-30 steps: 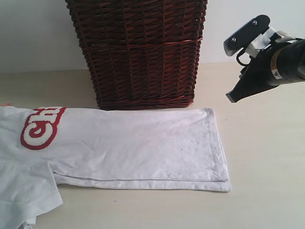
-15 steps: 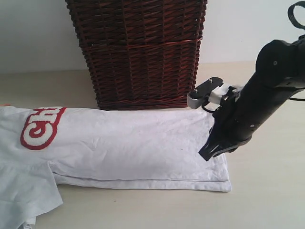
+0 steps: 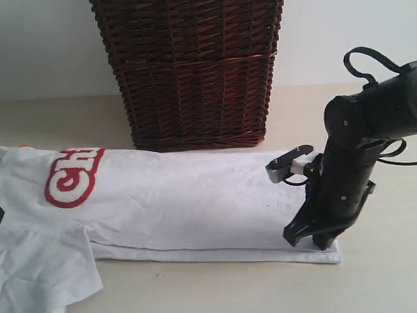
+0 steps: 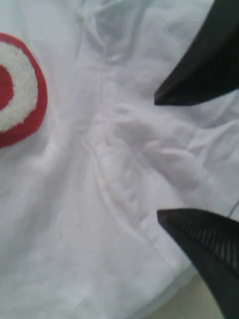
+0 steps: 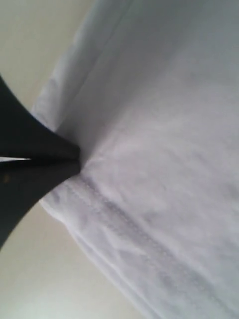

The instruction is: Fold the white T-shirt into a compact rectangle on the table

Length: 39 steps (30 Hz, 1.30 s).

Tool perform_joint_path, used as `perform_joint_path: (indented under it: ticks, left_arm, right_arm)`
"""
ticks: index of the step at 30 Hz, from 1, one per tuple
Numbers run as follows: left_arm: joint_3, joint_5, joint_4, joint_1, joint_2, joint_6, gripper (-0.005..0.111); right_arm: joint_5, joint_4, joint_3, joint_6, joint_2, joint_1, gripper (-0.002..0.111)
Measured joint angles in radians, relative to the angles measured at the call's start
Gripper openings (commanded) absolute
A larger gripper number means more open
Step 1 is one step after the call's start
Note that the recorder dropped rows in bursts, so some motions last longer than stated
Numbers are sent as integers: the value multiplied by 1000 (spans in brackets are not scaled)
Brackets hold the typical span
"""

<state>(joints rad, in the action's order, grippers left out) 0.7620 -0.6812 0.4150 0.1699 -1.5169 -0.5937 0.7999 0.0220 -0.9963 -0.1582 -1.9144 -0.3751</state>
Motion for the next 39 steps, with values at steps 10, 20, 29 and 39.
perform_joint_path:
  ticks: [10, 20, 29, 39]
  left_arm:
    - [-2, -8, 1, -48, 0, -20, 77]
    - [1, 168, 1, -52, -51, 86, 77]
    - [135, 202, 18, 13, -249, 171, 77]
    - [217, 212, 154, 47, -432, 74, 77]
  right_arm:
    - [70, 394, 32, 376, -10, 0, 0]
    - [69, 275, -54, 316, 96, 2, 17]
    - [59, -48, -109, 58, 374, 2, 38]
    - [26, -316, -109, -128, 466, 2, 38]
